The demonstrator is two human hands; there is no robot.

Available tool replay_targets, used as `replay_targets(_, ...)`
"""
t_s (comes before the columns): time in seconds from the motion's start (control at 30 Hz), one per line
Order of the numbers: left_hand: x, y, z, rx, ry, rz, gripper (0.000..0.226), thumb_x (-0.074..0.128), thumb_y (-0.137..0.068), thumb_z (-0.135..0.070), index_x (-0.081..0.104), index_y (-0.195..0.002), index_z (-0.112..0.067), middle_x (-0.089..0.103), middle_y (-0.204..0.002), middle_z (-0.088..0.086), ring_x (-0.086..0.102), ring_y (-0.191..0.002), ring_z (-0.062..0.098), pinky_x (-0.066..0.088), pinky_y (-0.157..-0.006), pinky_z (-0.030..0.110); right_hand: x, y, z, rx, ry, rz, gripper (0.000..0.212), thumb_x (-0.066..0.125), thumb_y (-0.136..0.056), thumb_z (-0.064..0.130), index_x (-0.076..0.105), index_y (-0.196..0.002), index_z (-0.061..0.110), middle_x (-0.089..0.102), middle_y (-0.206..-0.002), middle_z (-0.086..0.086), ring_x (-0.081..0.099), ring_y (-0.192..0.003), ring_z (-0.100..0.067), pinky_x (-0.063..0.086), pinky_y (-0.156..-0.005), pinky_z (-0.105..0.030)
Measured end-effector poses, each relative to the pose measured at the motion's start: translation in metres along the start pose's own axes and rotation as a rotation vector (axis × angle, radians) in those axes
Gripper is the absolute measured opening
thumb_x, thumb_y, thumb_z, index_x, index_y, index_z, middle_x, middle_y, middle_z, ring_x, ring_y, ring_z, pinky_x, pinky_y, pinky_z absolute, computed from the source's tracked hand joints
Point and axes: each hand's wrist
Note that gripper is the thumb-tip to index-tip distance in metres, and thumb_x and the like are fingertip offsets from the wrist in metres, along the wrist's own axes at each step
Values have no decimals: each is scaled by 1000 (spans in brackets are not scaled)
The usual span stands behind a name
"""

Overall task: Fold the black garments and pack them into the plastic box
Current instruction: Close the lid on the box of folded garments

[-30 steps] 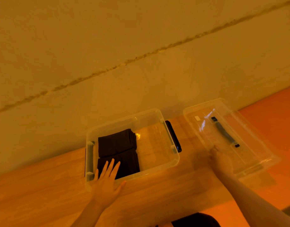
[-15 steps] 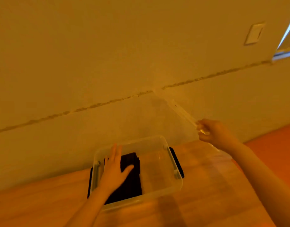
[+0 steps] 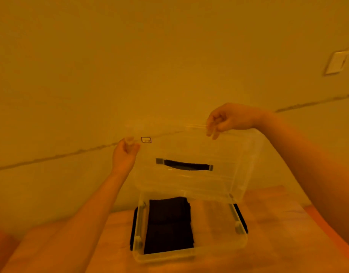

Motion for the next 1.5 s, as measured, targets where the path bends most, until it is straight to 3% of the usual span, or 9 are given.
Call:
replay_targets(0.2,-13,1,57,-141,-285,-100,20,45,-95,-31,57,-96,-15,64,-98,11,62,-87,26,51,-80,41,46,-54,-42,81,205,-211,30,55,-92,23,57,-121,15,60,-110,-5,58,-98,-19,46,-87,-32)
replay_targets(0.4,-8,24,115,-455,-460,8,31,44,-96,-34,61,-97,-7,63,-85,11,60,-79,24,49,-70,34,147,-38,-118,515,114,-347,76,61,-87,32,15,-147,24,26,-151,-9,31,-136,-31,35,-106,-47)
replay_targets(0.6,22,40,142,-659,-433,82,33,44,-97,-33,59,-89,-5,56,-73,7,56,-72,21,47,-63,30,205,-13,-170,797,-97,-274,32,41,-98,21,50,-123,3,56,-79,-5,56,-69,-18,51,-69,-34)
replay_targets(0.73,38,48,164,-619,-376,177,27,43,-97,-24,57,-113,-6,55,-79,3,55,-74,18,48,-67,31,213,-10,-182,834,200,-194,37,35,-100,26,48,-123,1,58,-116,-17,57,-96,-27,45,-84,-35)
replay_targets(0.9,33,68,197,-561,-124,360,63,44,-95,-27,5,-136,-54,19,-154,5,34,-134,35,35,-104,55,240,-12,-200,784,119,-402,30,42,-97,14,53,-112,-8,54,-114,-25,55,-94,-35,38,-67,-28)
replay_targets(1.1,40,65,200,-474,-636,312,57,28,-97,-46,3,-147,-35,3,-157,5,2,-143,32,6,-113,56,248,-16,-202,780,188,-439,34,42,-96,20,53,-121,-1,52,-120,-19,53,-104,-33,48,-87,-48)
replay_targets(1.27,45,51,213,-486,-592,340,58,34,-96,-45,7,-147,-36,19,-155,7,18,-141,32,24,-111,54,255,-17,-207,846,-17,-451,38,29,-99,28,45,-123,5,52,-102,-9,54,-75,-13,51,-65,-33)
replay_targets(1.37,47,52,216,-433,-523,326,58,38,-96,-42,11,-146,-37,42,-142,9,46,-123,31,46,-95,47,267,-6,-211,834,-66,-464,22,18,-90,48,39,-91,41,49,-88,-10,52,-62,-17,56,-60,-46)
replay_targets(1.5,48,55,219,-654,-320,259,67,46,-87,-55,26,-144,-26,39,-143,13,44,-125,34,42,-99,50,274,0,-243,818,-78,-452,87,0,-65,86,49,-109,29,48,-85,-4,54,-71,-22,49,-62,-43)
Point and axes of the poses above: each hand's wrist, its own y-axis away from the middle knuckle, its own x-axis out of the palm, z = x × y
